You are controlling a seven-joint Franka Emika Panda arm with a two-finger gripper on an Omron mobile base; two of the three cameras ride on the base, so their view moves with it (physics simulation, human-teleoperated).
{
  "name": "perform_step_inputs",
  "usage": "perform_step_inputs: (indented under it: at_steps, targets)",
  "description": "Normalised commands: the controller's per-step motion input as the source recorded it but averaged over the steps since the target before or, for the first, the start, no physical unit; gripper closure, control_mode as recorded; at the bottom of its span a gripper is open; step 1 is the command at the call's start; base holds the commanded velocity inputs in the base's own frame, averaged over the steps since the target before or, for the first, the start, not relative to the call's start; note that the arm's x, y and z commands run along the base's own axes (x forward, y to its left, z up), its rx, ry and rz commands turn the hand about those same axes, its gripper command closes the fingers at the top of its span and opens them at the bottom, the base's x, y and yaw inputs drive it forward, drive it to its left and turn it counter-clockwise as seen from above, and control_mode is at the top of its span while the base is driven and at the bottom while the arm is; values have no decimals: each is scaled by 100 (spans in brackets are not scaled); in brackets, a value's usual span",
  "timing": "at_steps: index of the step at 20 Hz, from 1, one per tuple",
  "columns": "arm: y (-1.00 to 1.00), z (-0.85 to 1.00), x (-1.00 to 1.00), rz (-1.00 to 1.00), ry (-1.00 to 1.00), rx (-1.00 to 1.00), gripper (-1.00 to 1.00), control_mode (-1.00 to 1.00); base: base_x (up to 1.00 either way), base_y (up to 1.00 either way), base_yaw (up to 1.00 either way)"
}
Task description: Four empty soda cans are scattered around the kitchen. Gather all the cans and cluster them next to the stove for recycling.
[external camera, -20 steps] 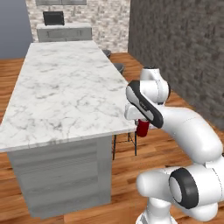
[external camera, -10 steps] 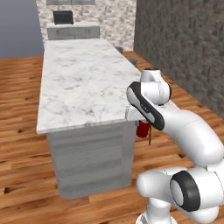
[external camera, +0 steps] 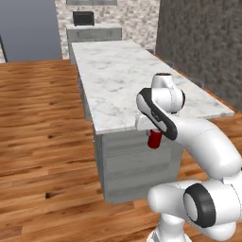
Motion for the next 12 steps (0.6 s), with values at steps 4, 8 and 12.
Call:
perform_step_inputs:
  at_steps: [4, 8, 12]
  targets:
    - [0, 0, 0, 0, 0, 0, 100, 100, -26, 100, 1]
    - [0, 0, 0, 0, 0, 0, 100, 100, -14, 99, 1]
    - [0, 0, 0, 0, 0, 0, 100, 100, -2, 93, 0]
